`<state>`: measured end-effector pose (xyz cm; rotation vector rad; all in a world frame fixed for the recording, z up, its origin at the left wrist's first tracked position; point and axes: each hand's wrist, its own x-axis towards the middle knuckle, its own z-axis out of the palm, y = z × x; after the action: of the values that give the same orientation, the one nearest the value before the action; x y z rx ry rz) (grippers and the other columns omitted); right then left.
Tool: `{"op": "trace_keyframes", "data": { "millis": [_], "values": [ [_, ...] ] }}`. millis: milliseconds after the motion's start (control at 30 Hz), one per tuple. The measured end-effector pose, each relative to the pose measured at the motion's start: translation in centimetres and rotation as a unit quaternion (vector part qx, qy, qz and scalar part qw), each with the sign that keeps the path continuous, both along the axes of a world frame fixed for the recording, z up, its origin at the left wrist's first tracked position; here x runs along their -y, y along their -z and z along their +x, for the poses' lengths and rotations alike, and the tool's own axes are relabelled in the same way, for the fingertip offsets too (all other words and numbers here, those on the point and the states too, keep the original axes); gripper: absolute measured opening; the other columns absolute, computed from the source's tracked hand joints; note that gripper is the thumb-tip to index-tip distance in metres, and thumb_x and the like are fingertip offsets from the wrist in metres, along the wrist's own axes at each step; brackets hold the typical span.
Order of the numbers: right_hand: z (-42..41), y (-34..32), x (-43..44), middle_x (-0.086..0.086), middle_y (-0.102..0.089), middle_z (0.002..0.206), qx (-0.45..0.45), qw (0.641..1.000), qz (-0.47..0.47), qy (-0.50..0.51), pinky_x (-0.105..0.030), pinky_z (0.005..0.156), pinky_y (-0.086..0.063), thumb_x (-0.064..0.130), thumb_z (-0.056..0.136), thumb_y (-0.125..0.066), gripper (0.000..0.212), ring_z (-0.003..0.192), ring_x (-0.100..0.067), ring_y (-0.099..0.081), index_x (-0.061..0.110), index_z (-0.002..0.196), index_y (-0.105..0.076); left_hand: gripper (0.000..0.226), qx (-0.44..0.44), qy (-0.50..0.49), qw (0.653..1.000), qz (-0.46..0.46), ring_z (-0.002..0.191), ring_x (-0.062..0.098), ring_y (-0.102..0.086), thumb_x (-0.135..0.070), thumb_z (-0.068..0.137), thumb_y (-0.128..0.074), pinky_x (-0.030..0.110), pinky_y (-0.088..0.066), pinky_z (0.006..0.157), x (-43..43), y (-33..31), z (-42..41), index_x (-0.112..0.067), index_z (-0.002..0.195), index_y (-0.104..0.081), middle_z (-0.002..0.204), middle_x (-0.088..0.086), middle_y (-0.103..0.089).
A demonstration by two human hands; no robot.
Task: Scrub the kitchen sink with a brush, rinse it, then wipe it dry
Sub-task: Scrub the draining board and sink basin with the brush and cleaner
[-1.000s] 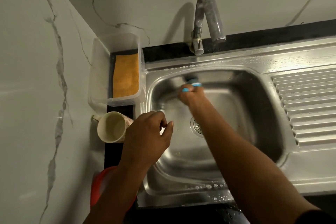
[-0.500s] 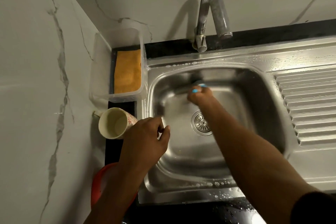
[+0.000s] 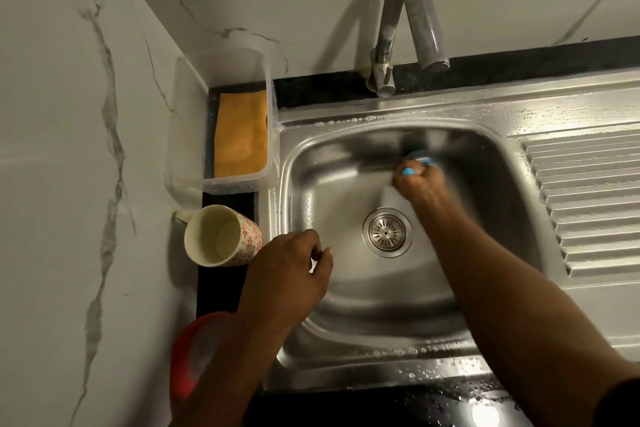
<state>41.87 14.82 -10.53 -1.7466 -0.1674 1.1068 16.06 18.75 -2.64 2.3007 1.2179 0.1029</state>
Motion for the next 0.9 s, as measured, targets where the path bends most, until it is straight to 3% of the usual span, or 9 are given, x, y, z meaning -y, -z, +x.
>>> {"op": "trace_keyframes", "data": {
  "millis": [67, 133, 200, 300, 400, 500, 600, 733, 900],
  "values": [
    [-3.1, 0.9, -4.8, -0.006, -0.065, 0.076, -0.209, 0.977, -0.012, 0.039, -0.025, 0.061, -0.052, 0.031, 0.097, -0.061, 0.017, 0.066, -0.017, -0.065, 0.014, 0.097, -0.06, 0.028, -0.006, 0.001, 1.0, 0.003, 0.068, 0.008, -0.058, -0.044, 0.097, -0.063, 0.029, -0.051, 0.062, -0.2, -0.1, -0.1, -0.028, 0.076, -0.056, 0.072, -0.012, -0.061],
    [-5.1, 2.9, -9.6, -0.001, -0.041, 0.044, -0.447, 0.879, -0.043, 0.161, -0.018, 0.031, -0.033, 0.023, 0.105, -0.051, 0.037, 0.03, -0.011, -0.042, 0.017, 0.07, -0.04, 0.026, -0.016, 0.004, 1.0, 0.009, 0.069, 0.009, -0.058, -0.044, 0.098, -0.062, 0.032, -0.053, 0.064, -0.3, -0.2, -0.3, -0.028, 0.078, -0.057, 0.073, -0.012, -0.061],
    [-8.0, 4.3, -11.3, 0.003, -0.032, 0.04, -0.531, 0.823, 0.048, 0.197, -0.019, 0.024, -0.021, 0.025, 0.107, -0.049, 0.045, 0.023, -0.009, -0.03, 0.018, 0.065, -0.035, 0.025, -0.023, 0.003, 1.0, 0.009, 0.069, 0.01, -0.059, -0.045, 0.098, -0.062, 0.031, -0.055, 0.065, -0.5, -0.4, -0.5, -0.028, 0.08, -0.058, 0.073, -0.013, -0.06],
    [-6.7, 3.6, -9.6, 0.001, -0.033, 0.038, -0.597, 0.773, 0.134, 0.168, -0.022, 0.022, -0.023, 0.023, 0.107, -0.048, 0.053, 0.023, -0.01, -0.03, 0.012, 0.055, -0.043, 0.026, -0.01, -0.005, 1.0, 0.013, 0.068, 0.009, -0.059, -0.045, 0.098, -0.063, 0.035, -0.056, 0.064, -0.7, -0.6, -0.7, -0.028, 0.079, -0.058, 0.071, -0.011, -0.06],
    [-1.3, 2.3, -6.9, -0.001, -0.034, 0.037, -0.598, 0.743, 0.21, 0.215, -0.026, 0.022, -0.026, 0.012, 0.091, -0.051, 0.041, 0.024, -0.01, -0.026, 0.011, 0.052, -0.04, 0.027, 0.002, -0.011, 1.0, 0.009, 0.067, 0.009, -0.06, -0.045, 0.097, -0.063, 0.034, -0.054, 0.063, -0.6, -0.6, -0.5, -0.027, 0.078, -0.059, 0.07, -0.01, -0.062],
    [0.4, 1.0, -6.1, -0.001, -0.034, 0.037, -0.611, 0.693, 0.255, 0.285, -0.025, 0.023, -0.026, 0.019, 0.103, -0.047, 0.047, 0.022, -0.015, -0.029, 0.011, 0.057, -0.039, 0.026, 0.006, -0.014, 1.0, -0.006, 0.068, 0.009, -0.061, -0.045, 0.097, -0.064, 0.032, -0.053, 0.063, -0.3, -0.5, -0.4, -0.027, 0.079, -0.06, 0.071, -0.011, -0.064],
    [-3.8, 1.3, -8.4, 0.002, -0.035, 0.039, -0.612, 0.717, 0.214, 0.255, -0.023, 0.023, -0.026, 0.026, 0.108, -0.045, 0.041, 0.022, -0.011, -0.031, 0.016, 0.069, -0.04, 0.028, -0.003, -0.015, 1.0, -0.004, 0.067, 0.01, -0.06, -0.046, 0.097, -0.064, 0.035, -0.054, 0.062, -0.2, -0.4, -0.8, -0.027, 0.077, -0.059, 0.07, -0.011, -0.063],
    [-9.5, 0.9, -10.4, 0.004, -0.034, 0.042, -0.615, 0.756, 0.142, 0.172, -0.019, 0.025, -0.022, 0.027, 0.107, -0.049, 0.04, 0.025, -0.009, -0.029, 0.017, 0.07, -0.041, 0.024, -0.023, -0.016, 1.0, 0.001, 0.066, 0.008, -0.062, -0.046, 0.098, -0.064, 0.027, -0.053, 0.062, -0.3, -0.4, -1.3, -0.028, 0.082, -0.061, 0.071, -0.012, -0.064],
    [-3.6, -0.2, -8.0, 0.002, -0.036, 0.042, -0.619, 0.73, 0.213, 0.196, -0.022, 0.024, -0.025, 0.028, 0.107, -0.049, 0.039, 0.024, -0.011, -0.032, 0.018, 0.07, -0.041, 0.025, -0.007, -0.022, 1.0, -0.014, 0.063, 0.008, -0.061, -0.045, 0.097, -0.065, 0.029, -0.053, 0.06, 0.0, -0.5, -1.3, -0.028, 0.079, -0.061, 0.067, -0.011, -0.063]
  ]
}}
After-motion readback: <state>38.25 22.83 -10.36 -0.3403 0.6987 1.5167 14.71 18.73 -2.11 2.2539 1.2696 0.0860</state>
